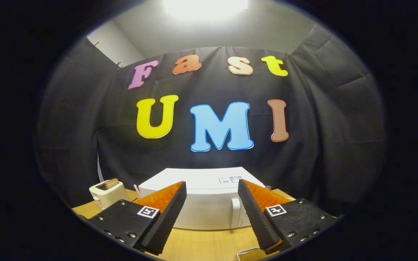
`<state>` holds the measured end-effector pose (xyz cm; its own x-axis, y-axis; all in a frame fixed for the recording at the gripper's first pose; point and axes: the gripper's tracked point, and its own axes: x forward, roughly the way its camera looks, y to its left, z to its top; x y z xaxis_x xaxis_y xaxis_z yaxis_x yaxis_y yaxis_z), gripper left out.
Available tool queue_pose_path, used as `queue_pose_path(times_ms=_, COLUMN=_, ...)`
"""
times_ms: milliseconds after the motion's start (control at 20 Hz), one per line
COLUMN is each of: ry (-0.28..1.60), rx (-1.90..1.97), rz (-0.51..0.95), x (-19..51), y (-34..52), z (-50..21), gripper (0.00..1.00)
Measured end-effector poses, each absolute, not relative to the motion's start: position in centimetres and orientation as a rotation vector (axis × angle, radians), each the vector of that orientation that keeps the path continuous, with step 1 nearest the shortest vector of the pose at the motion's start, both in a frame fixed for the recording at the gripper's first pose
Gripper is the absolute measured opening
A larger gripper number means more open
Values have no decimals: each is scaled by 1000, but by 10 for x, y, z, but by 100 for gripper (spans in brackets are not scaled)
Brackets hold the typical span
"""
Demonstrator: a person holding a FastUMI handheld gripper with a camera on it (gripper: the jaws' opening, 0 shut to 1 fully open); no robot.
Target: Open the microwave, put the food inside, and close the microwave door.
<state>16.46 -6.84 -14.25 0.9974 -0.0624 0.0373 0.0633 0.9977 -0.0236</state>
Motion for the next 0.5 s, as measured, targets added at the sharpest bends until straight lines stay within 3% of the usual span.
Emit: queue_pose_path(times_ms=500, ry=34, rx=-29, rz=-133, x=257, y=-127, z=-241, gripper=92)
